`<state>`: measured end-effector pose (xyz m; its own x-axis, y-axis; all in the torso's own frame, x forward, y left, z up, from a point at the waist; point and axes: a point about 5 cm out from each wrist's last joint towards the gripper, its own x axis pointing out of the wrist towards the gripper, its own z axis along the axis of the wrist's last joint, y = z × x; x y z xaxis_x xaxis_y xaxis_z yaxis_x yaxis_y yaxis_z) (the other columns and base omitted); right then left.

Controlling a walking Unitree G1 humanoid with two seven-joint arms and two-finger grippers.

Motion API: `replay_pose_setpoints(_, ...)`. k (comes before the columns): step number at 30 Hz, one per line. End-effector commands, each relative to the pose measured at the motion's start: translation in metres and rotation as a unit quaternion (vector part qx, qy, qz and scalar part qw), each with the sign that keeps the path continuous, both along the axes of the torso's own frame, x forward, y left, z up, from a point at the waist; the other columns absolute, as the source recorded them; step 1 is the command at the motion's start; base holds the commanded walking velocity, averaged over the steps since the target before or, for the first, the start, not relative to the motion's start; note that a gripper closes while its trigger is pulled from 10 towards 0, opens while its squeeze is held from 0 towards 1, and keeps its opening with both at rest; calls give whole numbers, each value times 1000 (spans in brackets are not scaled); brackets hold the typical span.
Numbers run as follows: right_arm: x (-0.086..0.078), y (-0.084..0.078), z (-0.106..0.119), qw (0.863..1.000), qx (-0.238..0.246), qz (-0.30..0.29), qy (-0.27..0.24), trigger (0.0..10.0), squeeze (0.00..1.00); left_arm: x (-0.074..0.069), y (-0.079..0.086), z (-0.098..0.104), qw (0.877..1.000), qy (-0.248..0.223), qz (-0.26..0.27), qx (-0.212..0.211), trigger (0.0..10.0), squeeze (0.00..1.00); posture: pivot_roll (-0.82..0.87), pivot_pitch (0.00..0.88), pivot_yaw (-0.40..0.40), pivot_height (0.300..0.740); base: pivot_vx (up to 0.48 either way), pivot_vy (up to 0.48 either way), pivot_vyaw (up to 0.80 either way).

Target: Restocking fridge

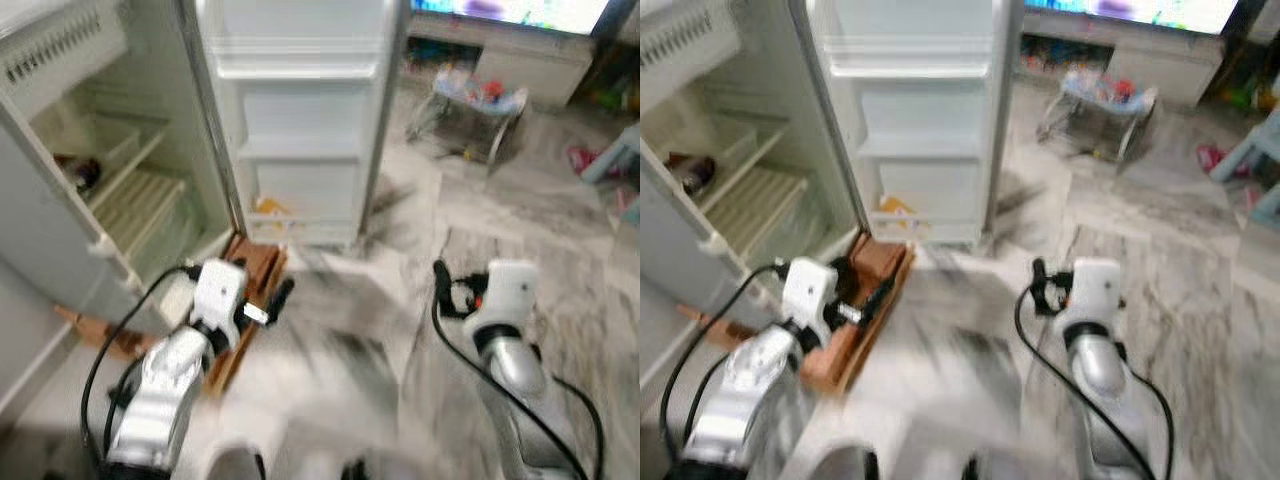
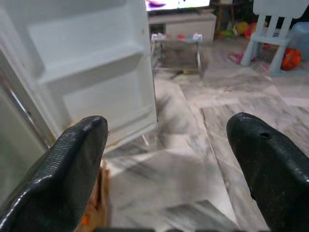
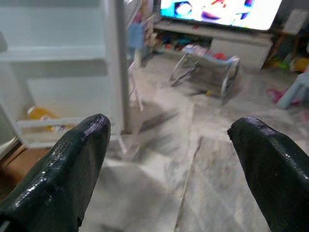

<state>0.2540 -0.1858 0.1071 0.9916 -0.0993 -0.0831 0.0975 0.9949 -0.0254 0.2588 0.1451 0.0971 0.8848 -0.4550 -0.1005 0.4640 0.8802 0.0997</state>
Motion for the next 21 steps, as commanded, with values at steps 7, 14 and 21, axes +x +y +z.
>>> replay_pose_setpoints(7, 8, 13, 5, 1000, 11, 3, -14, 10000, 0, 1, 4, -6, 1000, 16, 19, 11, 10000, 0, 50, 115, -1, 740, 376, -291, -757)
replay_pose_setpoints(14, 6, 12, 2, 1000, 15, -5, -13, 10000, 0, -4, 1, -13, 999, 33, 11, 7, 10000, 0, 36, 112, 5, 740, 442, 0, -689)
replay_pose_setpoints(21, 5, 16, -2, 1000, 18, -2, -7, 10000, 0, -8, -7, -20, 999, 43, 7, 0, 10000, 0, 35, 93, 4, 740, 458, 0, -118)
